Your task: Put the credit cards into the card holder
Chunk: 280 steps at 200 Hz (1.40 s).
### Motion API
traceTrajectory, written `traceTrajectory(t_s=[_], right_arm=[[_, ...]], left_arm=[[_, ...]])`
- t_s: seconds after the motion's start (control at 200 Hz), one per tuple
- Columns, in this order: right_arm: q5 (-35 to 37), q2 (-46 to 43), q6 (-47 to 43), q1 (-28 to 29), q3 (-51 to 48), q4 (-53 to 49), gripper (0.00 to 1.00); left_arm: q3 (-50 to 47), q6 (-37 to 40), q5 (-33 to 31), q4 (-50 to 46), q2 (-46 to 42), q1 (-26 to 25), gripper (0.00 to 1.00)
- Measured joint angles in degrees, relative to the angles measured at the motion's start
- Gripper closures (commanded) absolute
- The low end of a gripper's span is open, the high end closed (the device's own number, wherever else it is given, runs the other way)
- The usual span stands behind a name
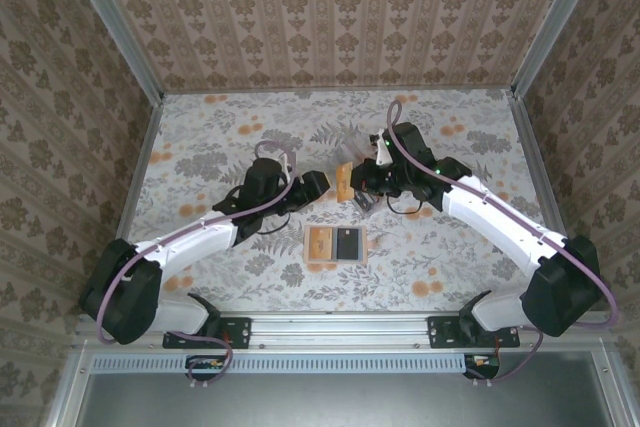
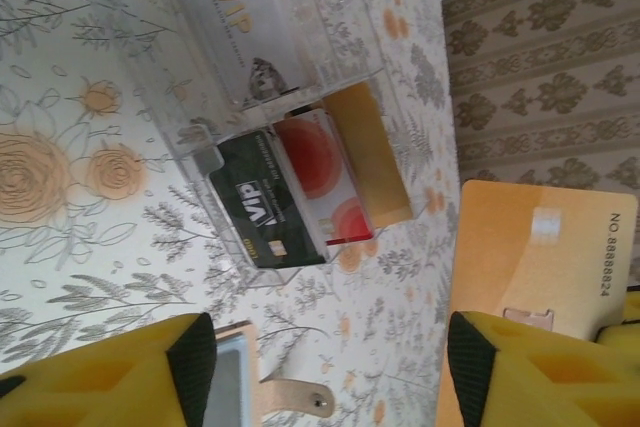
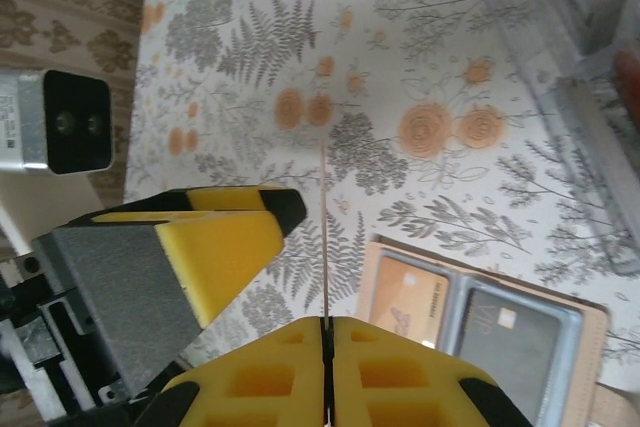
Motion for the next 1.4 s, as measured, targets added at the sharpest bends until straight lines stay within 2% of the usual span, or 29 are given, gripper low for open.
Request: traceTrajectory(t_s=[0.13,0.6,0.99,1.155,1.4], right_arm=[[-2.16,0.11,1.38,0.0,-0.59,2.71,0.89],[-6.45,3.78,4.39,0.0,-1.11,7.58,0.89],[-7.69,4.81,5.07,0.0,-1.27,8.92,0.83],[-7.67,4.96,5.33,0.0,-1.27,9.05,0.9],[-2.21,4.28,4.28,0.02,-2.01,5.46,0.93]], left_arm=[[0.0,-0.96,1.07,2.08,0.0,0.0,0.49],[-0.02,-1.53,3.34,5.95,0.0,0.0,0.58],[-0.02,-1.55,3.93,6.36,0.42,0.0,0.64],[-0.02,-1.55,3.91,6.36,0.44,0.0,0.64],[-0.28,-1.18,3.28,4.31,0.31,0.04,0.49]])
